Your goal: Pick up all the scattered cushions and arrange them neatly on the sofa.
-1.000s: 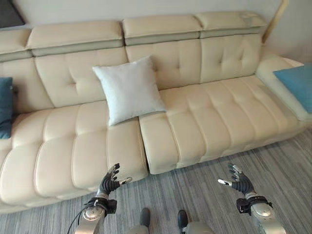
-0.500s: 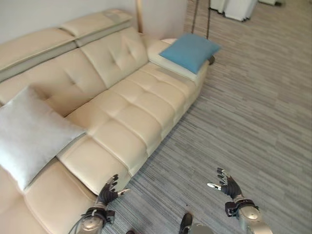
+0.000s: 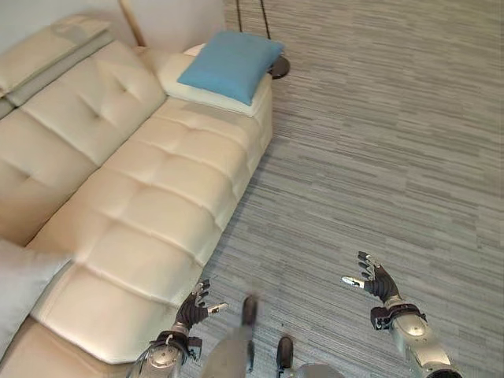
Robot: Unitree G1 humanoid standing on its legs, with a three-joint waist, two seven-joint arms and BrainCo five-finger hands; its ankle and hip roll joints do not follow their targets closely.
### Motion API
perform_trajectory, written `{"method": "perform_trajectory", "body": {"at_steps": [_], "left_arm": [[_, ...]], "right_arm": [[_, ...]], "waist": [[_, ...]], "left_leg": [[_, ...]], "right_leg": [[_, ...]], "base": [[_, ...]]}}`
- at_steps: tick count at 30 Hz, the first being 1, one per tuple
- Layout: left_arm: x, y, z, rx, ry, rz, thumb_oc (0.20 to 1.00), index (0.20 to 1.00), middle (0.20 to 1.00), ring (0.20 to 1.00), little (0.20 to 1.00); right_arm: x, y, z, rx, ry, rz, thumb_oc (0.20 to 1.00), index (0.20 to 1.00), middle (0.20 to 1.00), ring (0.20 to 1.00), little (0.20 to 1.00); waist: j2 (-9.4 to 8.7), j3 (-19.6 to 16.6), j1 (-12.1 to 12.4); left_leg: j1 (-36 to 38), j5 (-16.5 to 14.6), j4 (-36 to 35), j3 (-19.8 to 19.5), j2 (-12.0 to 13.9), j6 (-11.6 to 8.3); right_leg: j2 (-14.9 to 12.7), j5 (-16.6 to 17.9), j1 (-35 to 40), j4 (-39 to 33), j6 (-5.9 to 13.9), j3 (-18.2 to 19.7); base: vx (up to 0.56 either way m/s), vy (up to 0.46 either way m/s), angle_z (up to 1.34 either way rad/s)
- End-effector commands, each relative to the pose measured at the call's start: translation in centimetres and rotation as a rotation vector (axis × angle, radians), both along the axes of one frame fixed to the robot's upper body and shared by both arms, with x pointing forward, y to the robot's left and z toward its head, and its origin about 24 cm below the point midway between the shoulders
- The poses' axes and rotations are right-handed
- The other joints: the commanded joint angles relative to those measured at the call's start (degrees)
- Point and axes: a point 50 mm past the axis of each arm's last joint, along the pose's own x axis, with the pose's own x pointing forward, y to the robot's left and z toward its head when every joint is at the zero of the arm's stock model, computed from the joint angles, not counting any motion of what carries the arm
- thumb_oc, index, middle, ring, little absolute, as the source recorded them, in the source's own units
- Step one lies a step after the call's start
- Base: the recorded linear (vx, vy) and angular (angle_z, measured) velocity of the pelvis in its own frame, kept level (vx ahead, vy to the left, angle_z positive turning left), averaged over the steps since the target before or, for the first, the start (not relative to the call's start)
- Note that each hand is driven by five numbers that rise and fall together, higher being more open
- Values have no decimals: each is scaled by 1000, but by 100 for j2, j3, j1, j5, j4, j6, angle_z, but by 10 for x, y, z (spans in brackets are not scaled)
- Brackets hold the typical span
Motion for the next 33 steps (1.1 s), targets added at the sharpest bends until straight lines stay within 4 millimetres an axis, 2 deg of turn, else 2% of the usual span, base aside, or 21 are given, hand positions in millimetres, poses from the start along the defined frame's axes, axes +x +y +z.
{"method": "perform_trajectory", "body": {"at_steps": [1,4,5,6,8,9,10,11,14,15,16,17,18,22,25,27,28,29,30,32,33], "left_arm": [[15,10,21,8,-115,-1,1000,1000,1000,1000,1000],[14,11,20,10,-113,0,1000,1000,1000,1000,1000],[14,13,21,9,-109,-6,1000,1000,1000,1000,1000],[14,13,21,9,-109,-6,1000,1000,1000,1000,1000],[15,14,22,12,-114,-9,1000,1000,1000,1000,1000],[14,14,23,15,-115,-16,1000,1000,1000,1000,1000],[14,16,23,29,-115,-16,1000,1000,1000,1000,1000],[14,16,23,29,-115,-16,1000,1000,1000,1000,1000],[16,16,25,27,-127,-12,1000,1000,1000,1000,1000],[17,16,26,19,-135,-7,1000,1000,1000,1000,1000],[17,16,26,18,-135,-6,1000,1000,1000,1000,1000],[18,16,27,17,-139,-1,1000,1000,1000,1000,1000],[19,17,28,21,-146,2,1000,1000,1000,1000,1000],[20,20,30,31,-154,15,1000,1000,1000,1000,1000],[20,19,28,30,-154,28,1000,1000,1000,1000,1000],[18,18,26,35,-145,18,1000,1000,1000,1000,1000],[18,16,24,36,-141,14,1000,1000,1000,1000,1000],[18,16,24,36,-141,14,1000,1000,1000,1000,1000],[15,12,21,23,-129,4,1000,1000,1000,1000,1000],[17,12,22,11,-132,11,1000,1000,1000,1000,1000],[22,13,24,0,-145,29,1000,1000,1000,1000,1000]], "right_arm": [[8,5,21,26,-123,37,1000,1000,1000,1000,1000],[7,6,21,27,-123,43,1000,1000,1000,1000,1000],[6,12,21,48,-122,71,1000,1000,1000,1000,1000],[6,12,21,48,-122,71,1000,1000,1000,1000,1000],[6,15,23,57,-133,84,1000,1000,1000,1000,1000],[5,16,23,61,-133,91,1000,1000,1000,1000,1000],[5,17,25,69,-146,88,1000,1000,1000,1000,1000],[5,17,25,69,-146,88,1000,1000,1000,1000,1000],[6,21,27,83,-160,92,1000,1000,1000,1000,1000],[11,21,32,81,-185,91,1000,1000,1000,1000,1000],[13,21,35,80,-193,91,1000,1000,1000,1000,1000],[19,23,39,76,-213,96,1000,1000,1000,1000,1000],[22,25,42,73,-223,103,1000,1000,1000,1000,1000],[26,28,46,64,-236,120,1000,1000,1000,1000,1000],[24,29,44,51,-226,134,1000,1000,1000,1000,1000],[18,25,41,54,-215,125,1000,1000,1000,1000,1000],[14,20,39,42,-201,121,1000,1000,1000,1000,1000],[14,20,39,42,-201,121,1000,1000,1000,1000,1000],[10,12,38,25,-197,117,1000,1000,1000,1000,1000],[8,6,42,19,-210,108,1000,1000,1000,1000,1000],[9,0,44,8,-217,85,1000,1000,1000,1000,1000]], "waist": [[-186,-211,157],[-224,-251,149],[-305,-306,141],[-309,-309,148],[-328,-321,146],[-339,-318,128],[-313,-292,98],[-314,-291,100],[-243,-224,77],[-80,-107,-34],[-82,-63,-51],[-112,21,-82],[-116,66,-95],[-94,137,-122],[-66,99,-205],[-118,-19,-251],[-41,-124,-329],[-41,-124,-329],[103,-181,-344],[105,-172,-357],[3,-119,-335]], "left_leg": [[362,-29,462,307,69,289],[373,-97,545,377,38,340],[498,-345,701,592,28,457],[493,-353,710,600,27,459],[603,-533,775,713,20,546],[693,-628,814,756,-3,598],[869,-777,836,826,-19,677],[868,-779,839,829,-20,678],[1130,-861,739,888,55,712],[1632,-1065,488,817,184,631],[1736,-1150,495,830,183,613],[1906,-1307,522,855,164,566],[2015,-1408,545,849,185,520],[2343,-1672,563,782,257,445],[2723,-1794,396,605,315,403],[2979,-1878,251,437,318,340],[3095,-1728,366,332,512,208],[3095,-1728,366,332,512,208],[2882,-1182,1005,265,745,-40],[2368,-528,2059,357,880,-161],[1881,-260,2699,625,969,-108]], "right_leg": [[-343,-968,63,961,788,475],[-423,-999,93,1044,850,509],[-639,-992,-23,1504,1010,541],[-642,-1001,-31,1517,1012,549],[-794,-823,-208,1974,1141,471],[-850,-599,-359,2252,1230,443],[-972,-141,-568,2775,1398,284],[-974,-145,-571,2782,1400,286],[-1124,108,-952,3109,1404,-33],[-1369,-202,-1552,2535,1195,-733],[-1458,-138,-1654,2217,1205,-843],[-1631,99,-1901,1519,1280,-988],[-1681,209,-1998,1184,1346,-1028],[-1752,428,-2157,633,1477,-1106],[-1759,622,-2330,636,1557,-793],[-1738,750,-2172,695,1554,-597],[-1686,782,-2165,931,1484,-535],[-1686,782,-2165,931,1484,-535],[-1517,627,-1968,1040,1328,-581],[-1412,372,-1635,1030,1114,-693],[-1406,110,-1364,1012,912,-779]], "base": [[240,98,-88],[263,135,-56],[292,168,-34],[380,218,-48],[185,100,-50],[287,148,-35],[230,117,-22],[215,103,-17],[237,29,10],[456,-58,-1],[645,-148,-13],[387,-176,-19],[304,-144,-12],[297,-139,34],[396,-187,15],[528,-310,38],[444,-290,86],[513,-386,114],[303,-299,53],[377,-403,35],[489,-452,28]]}}
